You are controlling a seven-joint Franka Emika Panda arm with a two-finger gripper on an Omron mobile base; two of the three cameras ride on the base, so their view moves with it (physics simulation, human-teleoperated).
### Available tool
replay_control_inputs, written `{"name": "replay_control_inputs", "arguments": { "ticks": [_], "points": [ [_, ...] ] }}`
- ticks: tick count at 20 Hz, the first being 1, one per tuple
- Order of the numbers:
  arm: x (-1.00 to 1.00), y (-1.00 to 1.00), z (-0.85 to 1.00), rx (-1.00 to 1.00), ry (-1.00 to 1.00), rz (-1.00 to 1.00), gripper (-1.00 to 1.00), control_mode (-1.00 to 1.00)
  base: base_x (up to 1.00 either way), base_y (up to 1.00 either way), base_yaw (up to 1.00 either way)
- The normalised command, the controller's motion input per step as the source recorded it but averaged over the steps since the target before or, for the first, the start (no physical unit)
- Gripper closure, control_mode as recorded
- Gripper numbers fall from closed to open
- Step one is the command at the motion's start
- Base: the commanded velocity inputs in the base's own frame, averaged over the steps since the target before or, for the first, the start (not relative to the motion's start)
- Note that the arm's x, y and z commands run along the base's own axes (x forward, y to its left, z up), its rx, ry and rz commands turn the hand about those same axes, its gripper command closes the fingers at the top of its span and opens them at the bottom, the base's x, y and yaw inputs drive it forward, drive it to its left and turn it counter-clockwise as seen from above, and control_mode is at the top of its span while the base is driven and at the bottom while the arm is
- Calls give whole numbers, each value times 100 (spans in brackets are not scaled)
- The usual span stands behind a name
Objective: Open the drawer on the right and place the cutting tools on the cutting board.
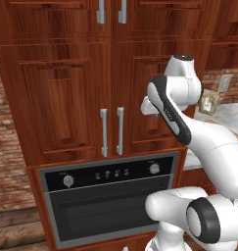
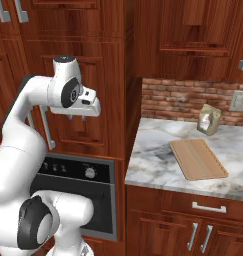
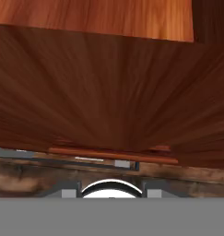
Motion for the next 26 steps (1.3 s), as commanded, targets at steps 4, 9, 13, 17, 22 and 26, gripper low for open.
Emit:
{"name": "replay_control_inputs", "arguments": {
  "ticks": [4, 9, 13, 17, 22, 26],
  "points": [
    [-17, -23, -1, 8, 0, -5, -100, -100, 0, 0, 0],
    [-49, -65, -11, 20, -4, -16, -100, -100, 0, 0, 0],
    [-67, -90, -38, 21, -2, -23, -100, -100, 0, 0, 0],
    [-79, -100, -45, 27, -1, -27, -100, -100, 0, 0, 0],
    [-78, -100, -42, 29, -4, -28, -100, -100, 0, 0, 0],
    [-58, -100, -45, 28, -3, -33, -100, -100, 0, 0, 0]
  ]
}}
